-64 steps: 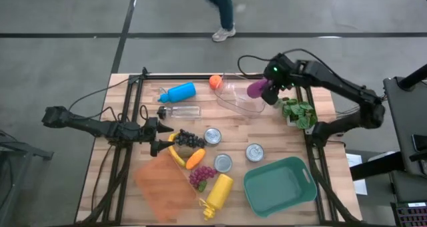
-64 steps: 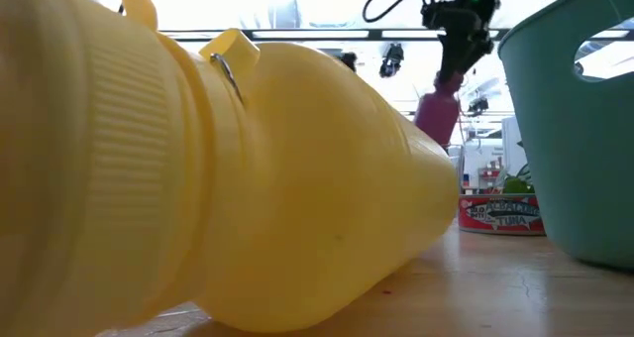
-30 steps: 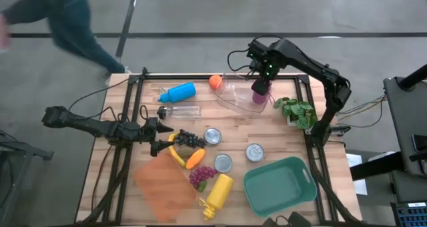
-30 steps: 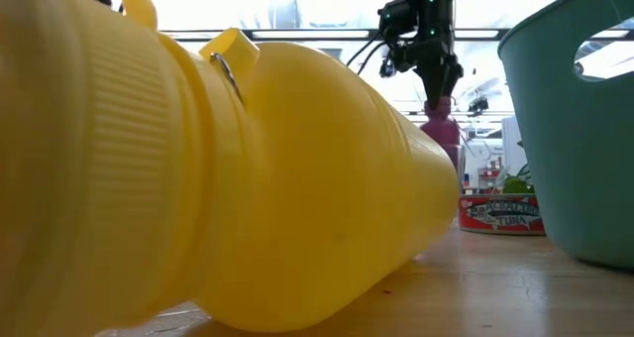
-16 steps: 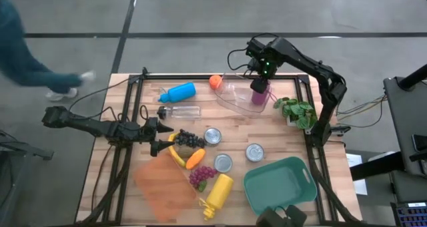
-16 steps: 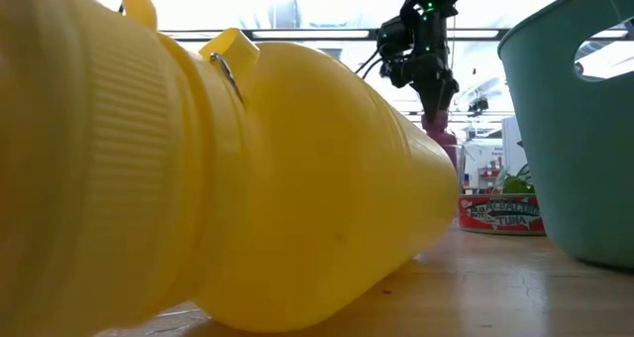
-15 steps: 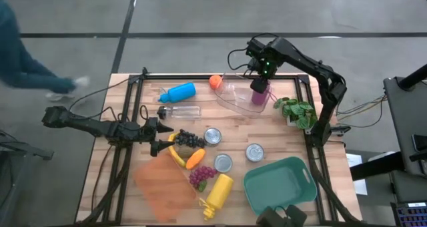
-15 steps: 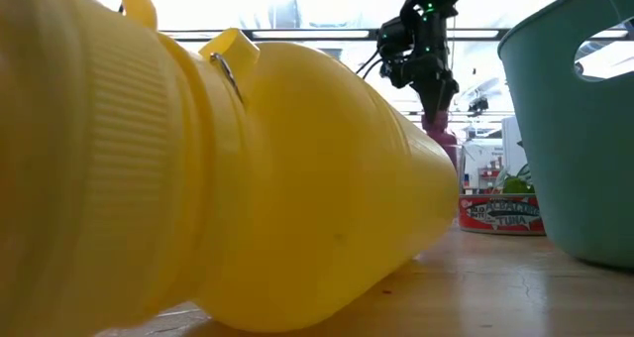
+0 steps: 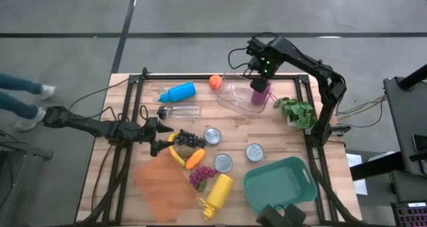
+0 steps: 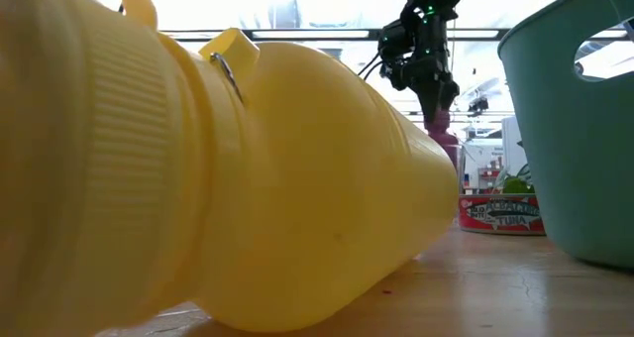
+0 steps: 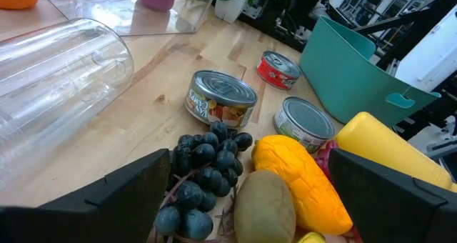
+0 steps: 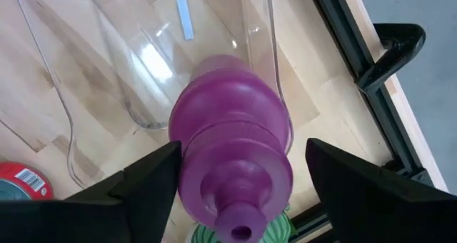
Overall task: Pick & Place Food Item
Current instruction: Put the purple water bottle into the transparent bin
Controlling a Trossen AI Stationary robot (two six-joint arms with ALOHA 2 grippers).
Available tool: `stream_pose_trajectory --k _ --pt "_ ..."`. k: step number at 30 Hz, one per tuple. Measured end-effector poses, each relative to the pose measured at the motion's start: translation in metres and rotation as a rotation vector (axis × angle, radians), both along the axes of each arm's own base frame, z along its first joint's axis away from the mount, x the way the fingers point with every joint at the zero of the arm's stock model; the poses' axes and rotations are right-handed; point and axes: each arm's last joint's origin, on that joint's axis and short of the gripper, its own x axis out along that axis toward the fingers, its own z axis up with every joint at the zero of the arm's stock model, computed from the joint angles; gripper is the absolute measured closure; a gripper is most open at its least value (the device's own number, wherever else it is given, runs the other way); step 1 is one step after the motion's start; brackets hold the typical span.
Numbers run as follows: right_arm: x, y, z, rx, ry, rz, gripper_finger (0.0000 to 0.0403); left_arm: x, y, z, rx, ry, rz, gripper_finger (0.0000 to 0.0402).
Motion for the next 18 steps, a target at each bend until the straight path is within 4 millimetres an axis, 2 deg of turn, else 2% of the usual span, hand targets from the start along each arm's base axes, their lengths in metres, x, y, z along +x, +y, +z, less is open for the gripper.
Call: stream_pose_trajectory --k 18 --pt "-0.0024 0.0005 0.0039 -0.014 -0.013 -0.029 0.0095 0.0 0.0 0.0 0.0 0.0 0.0 0.0018"
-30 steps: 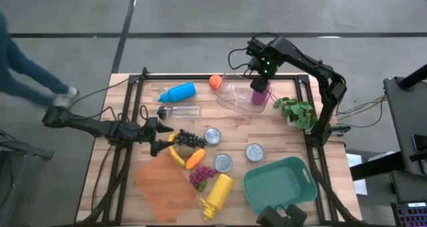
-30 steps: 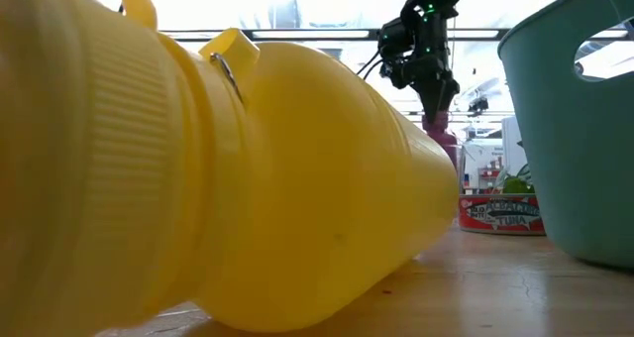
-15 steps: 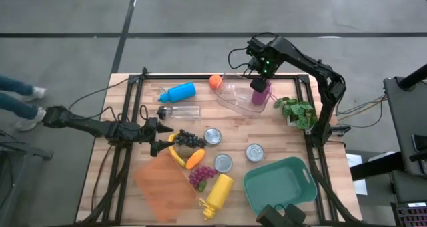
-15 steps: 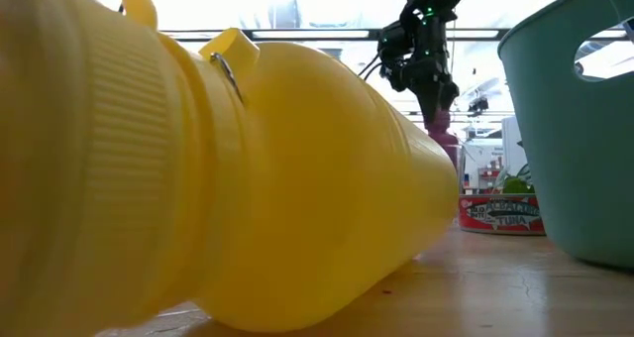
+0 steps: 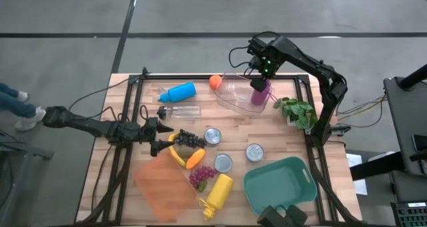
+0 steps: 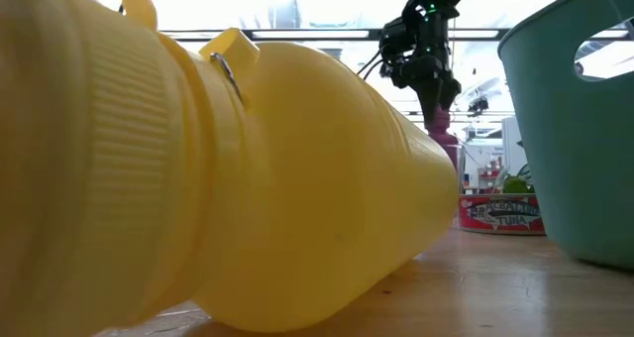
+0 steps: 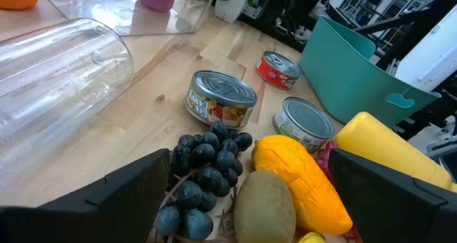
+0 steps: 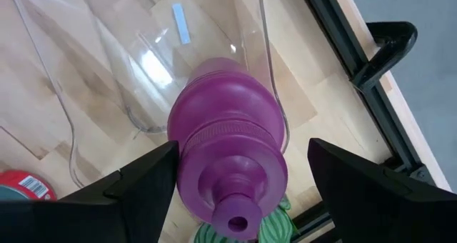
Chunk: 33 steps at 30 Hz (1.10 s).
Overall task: Pick & Place Food Item
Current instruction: Put the purple water bottle into the transparent bin, then put the yellow water bottle into the transparent bin
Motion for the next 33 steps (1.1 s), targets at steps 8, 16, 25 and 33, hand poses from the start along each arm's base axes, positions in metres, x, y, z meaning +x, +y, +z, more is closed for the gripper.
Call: stream_pose_trajectory --k 8,16,25,33 --pt "0.0 0.001 0.002 0.013 -0.018 0.018 0.0089 0.0 0.0 0.0 0.0 0.0 0.0 0.0018" --pt "0.0 0.002 0.006 0.011 -0.033 0.03 0.0082 0.0 0.0 0.0 0.0 0.0 0.0 0.0018" --pt "0.001 0.002 0.005 0.014 -0.033 0.009 0.0082 0.0 0.0 0.0 0.0 0.0 0.001 0.0018" --pt "0.0 0.003 0.013 -0.001 -0.057 -0.039 0.0082 0.0 0.0 0.0 0.0 0.0 0.0 0.0018"
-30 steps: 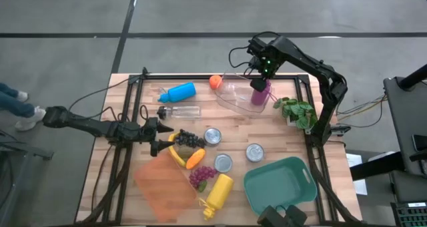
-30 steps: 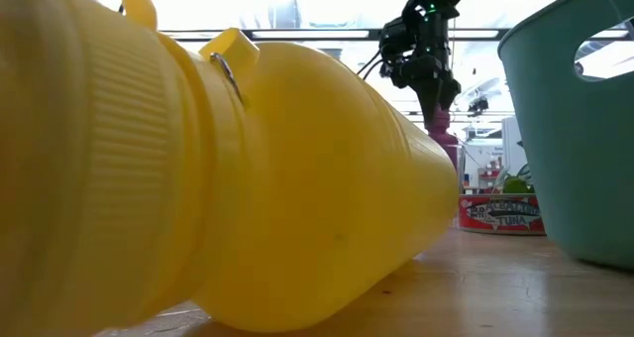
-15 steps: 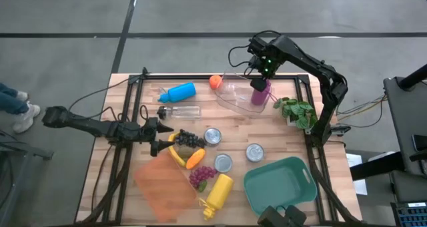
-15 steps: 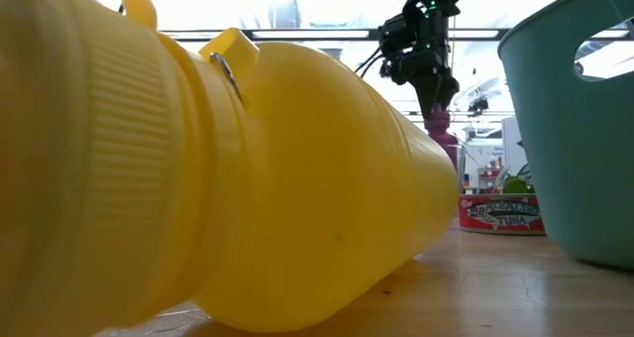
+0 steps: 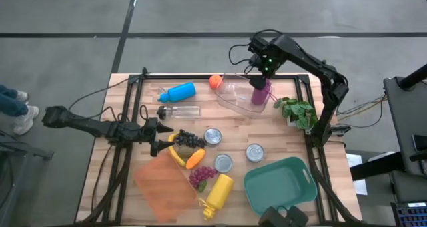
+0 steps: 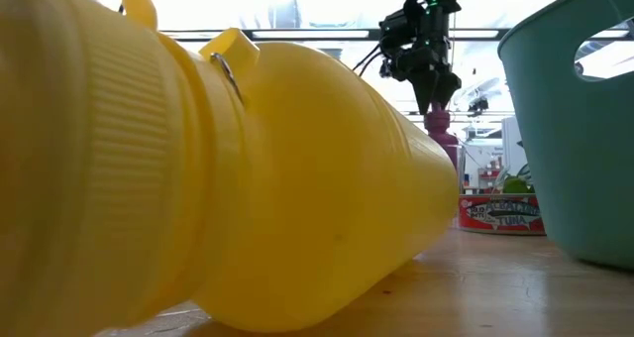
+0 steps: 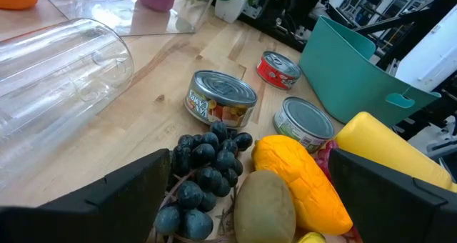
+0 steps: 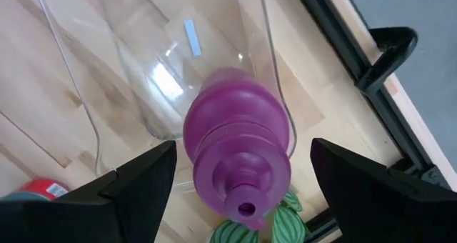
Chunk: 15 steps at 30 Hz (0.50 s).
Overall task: Pick & Place Food Item
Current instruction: Put the yellow water bottle into the transparent bin
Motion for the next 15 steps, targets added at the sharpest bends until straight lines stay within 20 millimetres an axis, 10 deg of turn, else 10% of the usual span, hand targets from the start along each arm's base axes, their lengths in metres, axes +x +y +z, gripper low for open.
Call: stream_pose_trajectory --k 15 --pt "-0.012 0.022 0.059 -0.105 -0.159 0.006 0.0028 0.0 0.0 0.0 0.0 0.0 0.0 0.0018"
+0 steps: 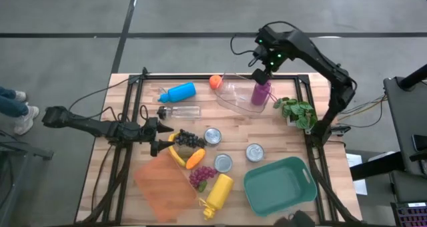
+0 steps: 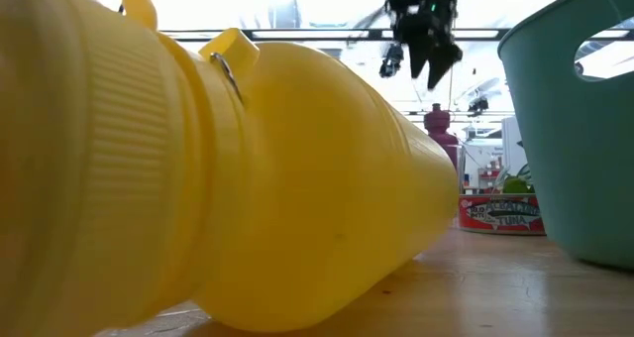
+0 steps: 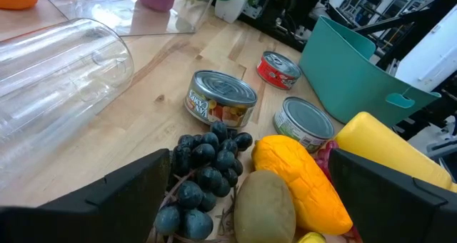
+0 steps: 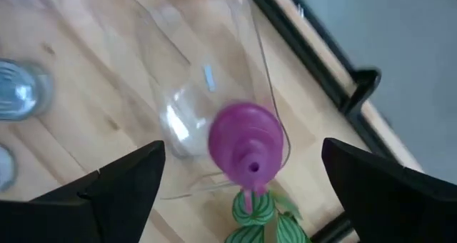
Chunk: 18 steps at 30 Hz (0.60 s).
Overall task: Pick & Place Food Item
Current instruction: Put the yellow water bottle into the transparent bin
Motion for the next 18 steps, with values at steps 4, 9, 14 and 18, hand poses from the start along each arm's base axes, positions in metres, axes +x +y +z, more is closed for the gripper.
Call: stream_pose_trajectory --k 4,9,14,18 --pt "-0.01 0.021 0.029 -0.072 -0.093 0.029 0.0027 0.0 0.0 0.0 0.0 0.0 0.0 0.0018" --pt "-0.023 0.055 0.057 -0.172 -0.263 0.072 0.0027 0.0 0.0 0.0 0.0 0.0 0.0 0.0018" --pt "-0.031 0.088 0.064 -0.298 -0.425 0.15 0.0027 0.0 0.0 0.0 0.0 0.0 0.0 0.0018" --pt "-0.043 0.112 0.058 -0.386 -0.536 0.19 0.0027 0.0 0.0 0.0 0.0 0.0 0.0 0.0018"
